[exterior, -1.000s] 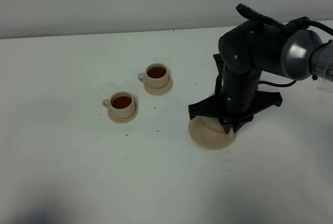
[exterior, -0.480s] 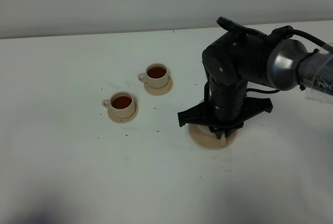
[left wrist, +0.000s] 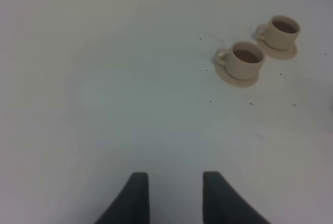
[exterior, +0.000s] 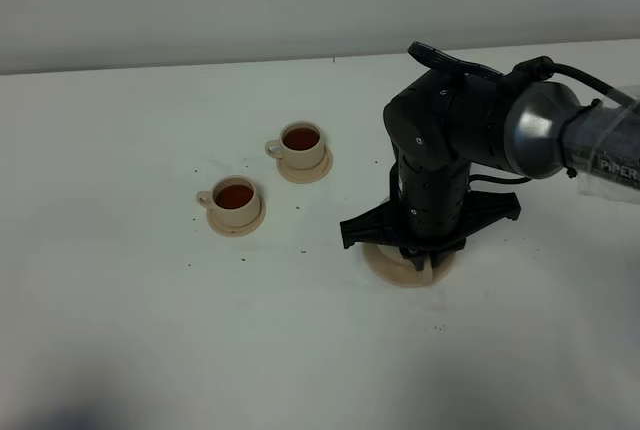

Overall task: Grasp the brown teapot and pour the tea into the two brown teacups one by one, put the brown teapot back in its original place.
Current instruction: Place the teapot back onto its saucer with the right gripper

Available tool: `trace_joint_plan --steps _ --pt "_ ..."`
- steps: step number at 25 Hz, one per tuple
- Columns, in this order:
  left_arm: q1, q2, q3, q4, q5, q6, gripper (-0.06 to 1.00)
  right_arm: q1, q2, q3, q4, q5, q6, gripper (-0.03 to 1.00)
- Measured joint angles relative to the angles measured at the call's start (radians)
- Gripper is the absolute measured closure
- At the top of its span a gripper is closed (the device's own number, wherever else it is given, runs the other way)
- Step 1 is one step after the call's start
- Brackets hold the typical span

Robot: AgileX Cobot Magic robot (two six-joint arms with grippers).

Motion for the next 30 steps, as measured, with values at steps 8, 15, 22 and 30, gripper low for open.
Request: trace_joint_plan --steps 8,15,22,30 --pt "0.0 0.0 0.0 0.0 0.0 0.0 0.67 0.001 0.023 0.001 0.003 -0.005 0.004 0.86" --pt "0.0 0.0 0.0 0.0 0.0 0.0 0.67 0.001 0.035 0.004 0.003 -0.015 0.007 0.86" --pt "0.0 0.0 0.0 0.0 0.0 0.0 0.67 0.001 0.035 0.004 0.003 -0.015 0.007 0.86" --pt "0.0 0.0 0.0 0.0 0.0 0.0 0.67 0.001 0.04 0.004 0.003 -0.014 0.006 0.84"
